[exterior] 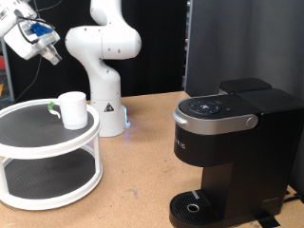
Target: Make a cup of coffee with the keurig machine
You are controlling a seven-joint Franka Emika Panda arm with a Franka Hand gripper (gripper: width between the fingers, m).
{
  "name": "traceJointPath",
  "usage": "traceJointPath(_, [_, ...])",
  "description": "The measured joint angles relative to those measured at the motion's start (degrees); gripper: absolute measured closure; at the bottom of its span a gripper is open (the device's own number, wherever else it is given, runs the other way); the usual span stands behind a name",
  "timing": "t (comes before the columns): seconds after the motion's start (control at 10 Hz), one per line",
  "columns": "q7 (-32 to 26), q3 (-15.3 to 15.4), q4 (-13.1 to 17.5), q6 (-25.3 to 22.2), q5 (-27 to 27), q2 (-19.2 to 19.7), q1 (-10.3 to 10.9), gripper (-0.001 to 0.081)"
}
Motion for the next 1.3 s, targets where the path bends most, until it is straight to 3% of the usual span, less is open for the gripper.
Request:
traceJointPath(0.5, [-0.05, -1.17, 0.19, 1.00, -0.07, 0.73, 0.02, 0.0805])
traceJointPath(0.9, [-0.62, -4.56, 0.60, 3.74, 1.04, 0.99, 0.44, 0.0805])
traceJointPath(1.3, [-1.01, -5.48, 1.01, 2.63, 0.43, 1.20, 1.11, 0.0805])
